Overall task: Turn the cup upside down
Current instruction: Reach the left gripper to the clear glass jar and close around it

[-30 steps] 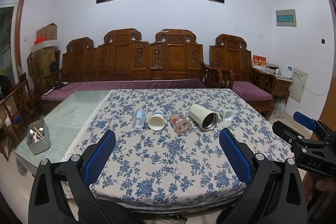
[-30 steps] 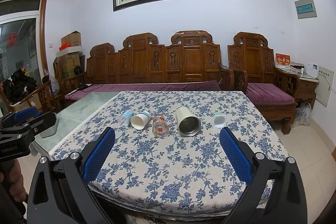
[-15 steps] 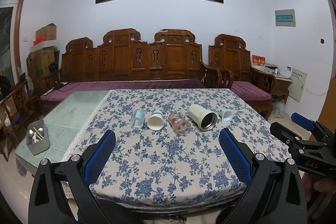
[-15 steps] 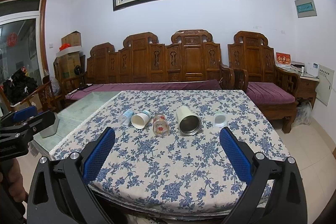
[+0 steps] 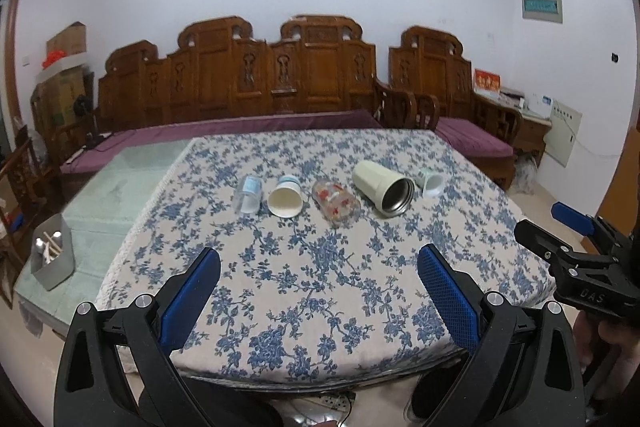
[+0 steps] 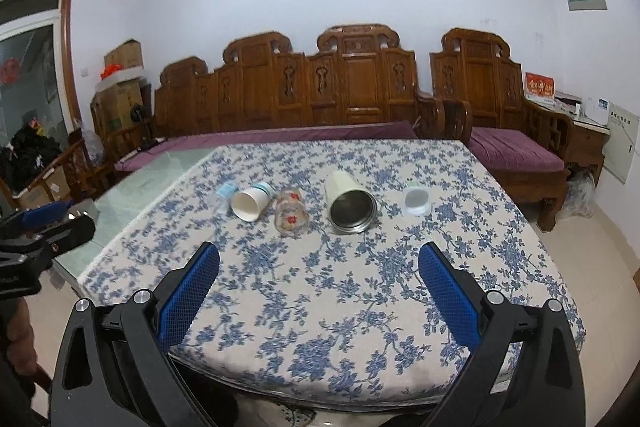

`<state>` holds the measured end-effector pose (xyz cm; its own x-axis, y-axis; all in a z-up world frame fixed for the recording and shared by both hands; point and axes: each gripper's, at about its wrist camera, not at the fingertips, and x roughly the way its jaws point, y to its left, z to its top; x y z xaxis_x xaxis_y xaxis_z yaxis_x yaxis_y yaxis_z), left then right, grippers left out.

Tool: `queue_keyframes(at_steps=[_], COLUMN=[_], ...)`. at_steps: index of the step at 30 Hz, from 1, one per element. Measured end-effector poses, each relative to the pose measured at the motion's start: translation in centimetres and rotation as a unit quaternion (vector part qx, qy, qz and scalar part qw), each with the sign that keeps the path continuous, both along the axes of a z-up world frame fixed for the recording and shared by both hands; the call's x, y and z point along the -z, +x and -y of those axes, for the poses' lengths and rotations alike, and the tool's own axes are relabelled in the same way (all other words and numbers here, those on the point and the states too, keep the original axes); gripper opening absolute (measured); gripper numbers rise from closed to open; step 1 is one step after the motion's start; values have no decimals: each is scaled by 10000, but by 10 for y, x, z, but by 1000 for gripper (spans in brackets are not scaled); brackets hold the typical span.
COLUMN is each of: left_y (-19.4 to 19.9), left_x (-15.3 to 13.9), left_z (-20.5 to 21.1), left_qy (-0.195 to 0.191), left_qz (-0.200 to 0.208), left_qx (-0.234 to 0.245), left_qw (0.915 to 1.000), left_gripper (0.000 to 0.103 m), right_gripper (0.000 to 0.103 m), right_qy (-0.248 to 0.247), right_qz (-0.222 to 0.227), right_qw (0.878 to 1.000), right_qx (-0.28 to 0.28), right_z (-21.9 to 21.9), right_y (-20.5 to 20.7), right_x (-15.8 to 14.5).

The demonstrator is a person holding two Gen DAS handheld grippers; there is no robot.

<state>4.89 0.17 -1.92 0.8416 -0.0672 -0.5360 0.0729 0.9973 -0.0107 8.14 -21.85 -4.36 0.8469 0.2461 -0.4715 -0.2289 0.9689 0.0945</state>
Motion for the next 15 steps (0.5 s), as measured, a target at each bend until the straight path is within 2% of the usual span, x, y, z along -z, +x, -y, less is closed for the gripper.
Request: queue_keyframes(at_steps=[15], left_y=[123], left_x=[25], left_z=[3], left_qy=[116], left_qz=[-829], left_qx=[155], left_qw=[9964], left_gripper=[95], right_gripper=[95], right_qy=[-235], right_qz=[-759], right_qw=[9968], right_qx=[-52], right_z=[8], right_y=[117], right_x=[36])
